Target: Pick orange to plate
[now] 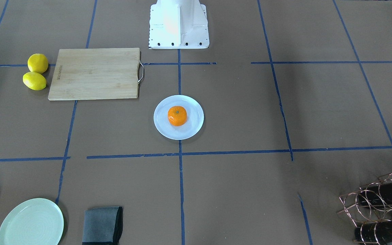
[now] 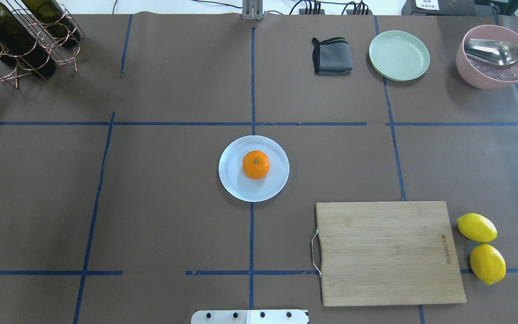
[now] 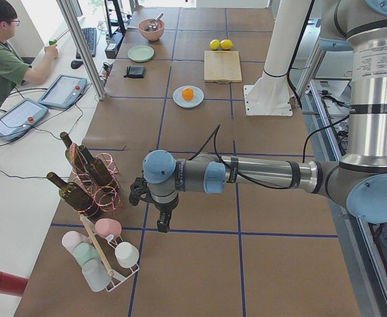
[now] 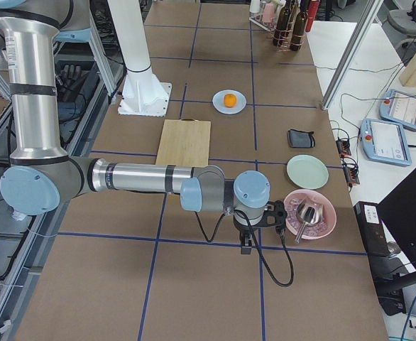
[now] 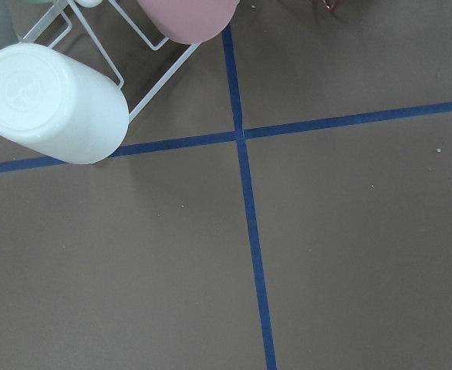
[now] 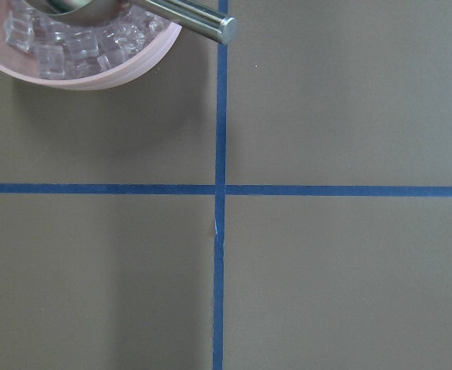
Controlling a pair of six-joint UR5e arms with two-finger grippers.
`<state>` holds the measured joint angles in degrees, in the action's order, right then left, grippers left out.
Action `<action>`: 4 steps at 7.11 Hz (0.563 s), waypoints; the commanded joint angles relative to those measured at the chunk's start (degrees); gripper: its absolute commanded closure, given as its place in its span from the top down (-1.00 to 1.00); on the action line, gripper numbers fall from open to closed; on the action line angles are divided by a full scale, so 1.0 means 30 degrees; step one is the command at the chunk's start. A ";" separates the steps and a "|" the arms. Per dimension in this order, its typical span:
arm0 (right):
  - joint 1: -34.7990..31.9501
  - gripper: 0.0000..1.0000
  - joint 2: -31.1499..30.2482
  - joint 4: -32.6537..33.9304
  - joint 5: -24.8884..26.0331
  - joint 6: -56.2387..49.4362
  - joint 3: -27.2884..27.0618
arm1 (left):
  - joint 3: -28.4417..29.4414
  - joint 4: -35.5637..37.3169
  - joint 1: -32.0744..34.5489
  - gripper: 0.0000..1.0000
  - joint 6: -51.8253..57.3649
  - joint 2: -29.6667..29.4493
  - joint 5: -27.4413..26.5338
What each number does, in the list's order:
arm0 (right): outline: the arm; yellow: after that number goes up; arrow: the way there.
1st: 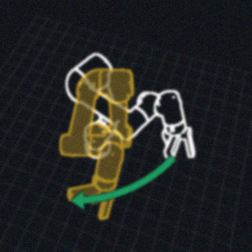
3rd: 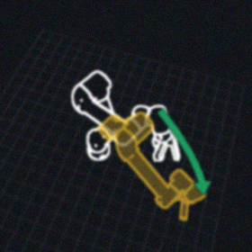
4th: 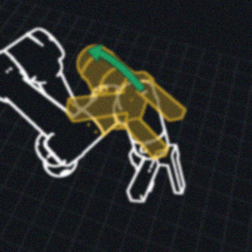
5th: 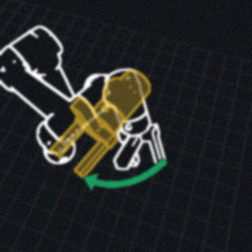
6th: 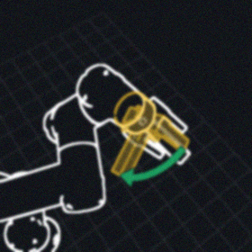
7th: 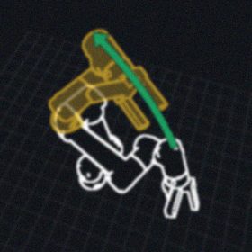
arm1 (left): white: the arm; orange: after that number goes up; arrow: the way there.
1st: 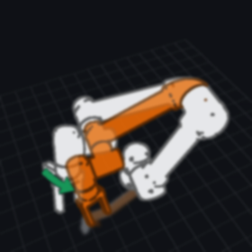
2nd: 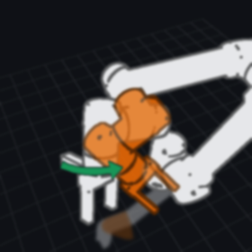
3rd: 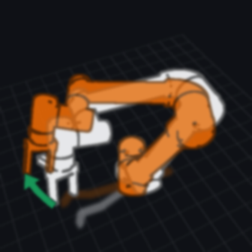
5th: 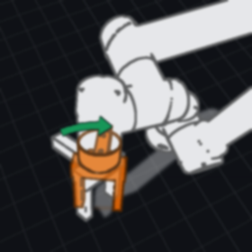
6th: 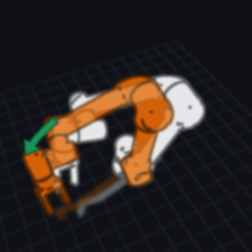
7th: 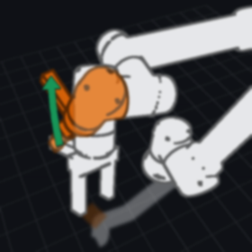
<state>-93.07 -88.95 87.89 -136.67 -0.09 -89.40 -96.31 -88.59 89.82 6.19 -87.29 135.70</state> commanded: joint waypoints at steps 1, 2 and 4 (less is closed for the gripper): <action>0.0000 1.00 0.0002 -0.0001 0.0000 0.0001 0.0006 | 0.0053 0.0000 0.0000 1.00 0.0045 0.0034 0.0000; 0.0029 1.00 0.0002 -0.0001 0.0000 0.0001 -0.0022 | -0.0005 0.0000 0.0000 1.00 0.0017 0.0034 0.0000; 0.0000 1.00 0.0002 -0.0001 0.0029 0.0001 -0.0081 | -0.0035 0.0000 0.0000 1.00 -0.0013 0.0005 0.0000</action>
<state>-93.05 -88.95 87.86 -136.65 -0.09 -89.58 -96.30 -88.59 89.80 6.19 -87.24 135.70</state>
